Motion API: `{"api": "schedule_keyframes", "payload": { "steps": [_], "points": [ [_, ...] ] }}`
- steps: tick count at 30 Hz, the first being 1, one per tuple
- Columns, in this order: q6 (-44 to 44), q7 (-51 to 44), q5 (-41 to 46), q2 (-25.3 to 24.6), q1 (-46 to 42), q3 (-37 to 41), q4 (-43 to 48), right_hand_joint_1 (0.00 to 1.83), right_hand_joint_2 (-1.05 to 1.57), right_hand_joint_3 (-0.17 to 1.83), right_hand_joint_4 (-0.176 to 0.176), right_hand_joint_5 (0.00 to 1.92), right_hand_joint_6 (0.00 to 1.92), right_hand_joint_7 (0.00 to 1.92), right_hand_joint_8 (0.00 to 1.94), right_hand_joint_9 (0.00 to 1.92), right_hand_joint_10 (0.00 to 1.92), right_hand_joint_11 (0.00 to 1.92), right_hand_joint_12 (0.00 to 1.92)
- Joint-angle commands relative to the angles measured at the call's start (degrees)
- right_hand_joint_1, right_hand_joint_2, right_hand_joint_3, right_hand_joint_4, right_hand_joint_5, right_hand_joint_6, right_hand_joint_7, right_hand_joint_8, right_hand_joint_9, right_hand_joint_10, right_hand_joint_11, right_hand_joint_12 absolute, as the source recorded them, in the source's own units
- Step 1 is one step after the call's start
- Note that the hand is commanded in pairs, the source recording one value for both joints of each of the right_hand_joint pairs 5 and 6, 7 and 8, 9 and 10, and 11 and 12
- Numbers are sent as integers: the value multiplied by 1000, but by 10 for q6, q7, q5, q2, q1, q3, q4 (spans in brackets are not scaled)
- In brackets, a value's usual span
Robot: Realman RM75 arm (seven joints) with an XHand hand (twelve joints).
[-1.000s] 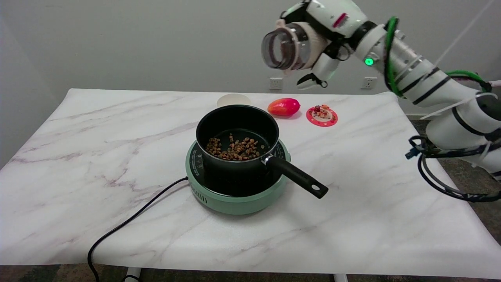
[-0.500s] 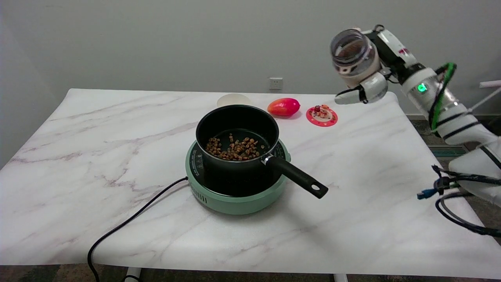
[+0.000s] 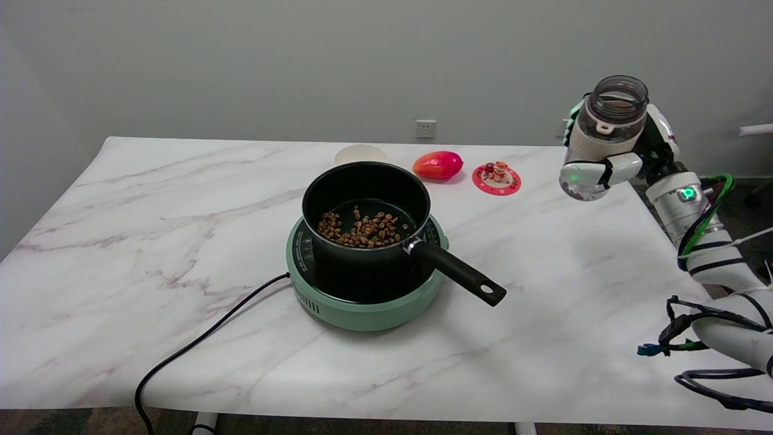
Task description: Place the bottle onto the table.
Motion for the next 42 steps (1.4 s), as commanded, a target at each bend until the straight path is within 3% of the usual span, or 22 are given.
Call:
{"api": "schedule_keyframes", "payload": {
  "steps": [1,14,30,42],
  "points": [
    [136,71,156,1,79,-164,-192,1445,1200,452,0,1920,1920,1920,1920,1376,1376,1262,1262],
    [93,104,124,-21,230,-269,-315,1461,1185,483,0,1920,1920,1920,1920,1360,1360,1273,1273],
    [86,109,82,-85,248,-272,-377,1474,1123,537,0,1920,1920,1920,1920,1339,1339,1259,1259],
    [86,-31,92,-111,258,-265,-396,1478,1120,553,0,1920,1920,1920,1920,1345,1345,1256,1256]
  ]
}}
